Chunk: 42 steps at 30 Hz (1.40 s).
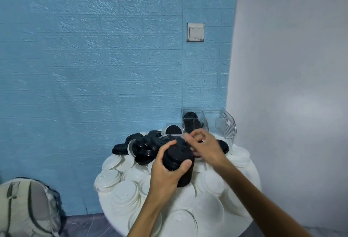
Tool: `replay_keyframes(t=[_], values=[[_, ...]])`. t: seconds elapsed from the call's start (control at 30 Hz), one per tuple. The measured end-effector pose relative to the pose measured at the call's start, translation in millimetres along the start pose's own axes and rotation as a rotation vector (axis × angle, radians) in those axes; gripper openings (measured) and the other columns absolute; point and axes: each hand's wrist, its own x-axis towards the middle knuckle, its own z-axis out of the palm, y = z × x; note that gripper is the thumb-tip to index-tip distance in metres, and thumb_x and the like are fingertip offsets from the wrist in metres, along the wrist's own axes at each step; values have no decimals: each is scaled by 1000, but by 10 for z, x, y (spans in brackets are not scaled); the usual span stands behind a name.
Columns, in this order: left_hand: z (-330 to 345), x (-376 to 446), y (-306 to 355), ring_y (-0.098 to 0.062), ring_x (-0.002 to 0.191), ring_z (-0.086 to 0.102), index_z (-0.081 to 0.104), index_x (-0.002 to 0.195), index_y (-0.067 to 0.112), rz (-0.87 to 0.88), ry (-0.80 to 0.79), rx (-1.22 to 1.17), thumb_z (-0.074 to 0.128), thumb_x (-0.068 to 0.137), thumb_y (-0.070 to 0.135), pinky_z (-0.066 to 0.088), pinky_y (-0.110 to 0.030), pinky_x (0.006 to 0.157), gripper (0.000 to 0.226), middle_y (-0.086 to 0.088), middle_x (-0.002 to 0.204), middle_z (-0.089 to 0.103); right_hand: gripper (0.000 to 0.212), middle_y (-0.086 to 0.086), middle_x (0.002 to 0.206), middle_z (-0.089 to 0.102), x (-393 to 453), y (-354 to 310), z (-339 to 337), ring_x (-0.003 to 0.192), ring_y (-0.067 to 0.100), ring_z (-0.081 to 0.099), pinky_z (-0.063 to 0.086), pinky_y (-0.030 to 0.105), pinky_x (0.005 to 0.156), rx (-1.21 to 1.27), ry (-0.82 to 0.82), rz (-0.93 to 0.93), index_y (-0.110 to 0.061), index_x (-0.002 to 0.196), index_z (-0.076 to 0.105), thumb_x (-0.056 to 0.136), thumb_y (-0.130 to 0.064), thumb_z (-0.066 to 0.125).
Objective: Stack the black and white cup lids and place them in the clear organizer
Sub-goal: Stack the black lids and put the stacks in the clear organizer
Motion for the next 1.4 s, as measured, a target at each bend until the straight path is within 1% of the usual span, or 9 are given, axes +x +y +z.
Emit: replay_keyframes(t=[0.13, 0.27, 0.4, 0.6, 0.77, 0.9, 1.0, 1.17, 1.4], values=[[-27, 41, -13, -13, 110, 69, 63, 122, 39, -21, 21, 1, 87, 61, 48, 55, -40, 101, 66, 6, 119, 72, 46, 6, 121, 62, 427, 415, -436, 112, 26, 61, 50, 40, 97, -541, 233, 23, -22, 114, 62, 83, -52, 76], [19, 81, -17, -13, 109, 69, 63, 121, 38, -25, 55, 9, 86, 62, 46, 54, -46, 103, 63, 7, 117, 72, 63, 14, 135, 53, 630, 715, -617, 123, 36, 54, 46, 43, 104, -744, 133, 118, -27, 131, 57, 77, -49, 80], [43, 92, -24, -14, 108, 69, 63, 119, 40, -30, 54, 15, 86, 63, 46, 54, -46, 102, 62, 8, 115, 72, 72, 12, 125, 59, 715, 835, -665, 117, 34, 57, 51, 41, 98, -828, 11, 195, -32, 129, 61, 65, -50, 88], [-7, 92, -43, -15, 112, 68, 62, 121, 40, -32, 50, 13, 87, 63, 46, 54, -47, 103, 63, 6, 121, 70, 57, 4, 115, 73, 600, 741, -711, 102, 25, 66, 46, 28, 79, -665, 91, 162, -24, 116, 73, 64, -39, 94], [-5, 96, -76, -11, 108, 69, 62, 121, 39, -55, 50, 5, 88, 60, 49, 55, -42, 101, 68, 8, 117, 72, 61, -10, 114, 66, 312, 185, -632, 103, 14, 62, 45, 27, 87, -470, 154, -19, -26, 121, 67, 68, -43, 91], [62, 73, -90, -8, 111, 68, 59, 124, 42, -54, 21, 41, 92, 60, 46, 55, -36, 100, 73, 11, 116, 72, 52, -9, 114, 70, -98, -288, -357, 101, 13, 69, 57, 21, 79, -143, -191, -120, -26, 120, 66, 73, -28, 90], [76, 68, -100, -8, 108, 68, 57, 123, 38, -23, 58, 90, 92, 60, 36, 56, -33, 97, 72, 14, 113, 71, 50, -5, 119, 70, -240, -343, -179, 108, 7, 68, 56, 19, 87, -137, -429, -172, -25, 118, 68, 74, -18, 90], [38, -15, -74, 0, 99, 68, 53, 119, 36, 8, 162, 98, 93, 69, 14, 52, -15, 81, 68, 20, 107, 70, 36, -5, 129, 62, -275, -308, -29, 119, 3, 61, 46, 21, 104, -180, -424, -267, -31, 121, 71, 86, -33, 78], [-13, -9, 19, 17, 89, 58, 38, 125, 23, 13, 232, 105, 96, 66, 22, 44, -5, 75, 83, 19, 104, 57, 26, 0, 115, 76, -317, -330, 10, 110, 16, 70, 55, 30, 98, 156, -435, -99, -13, 119, 72, 92, -10, 70]])
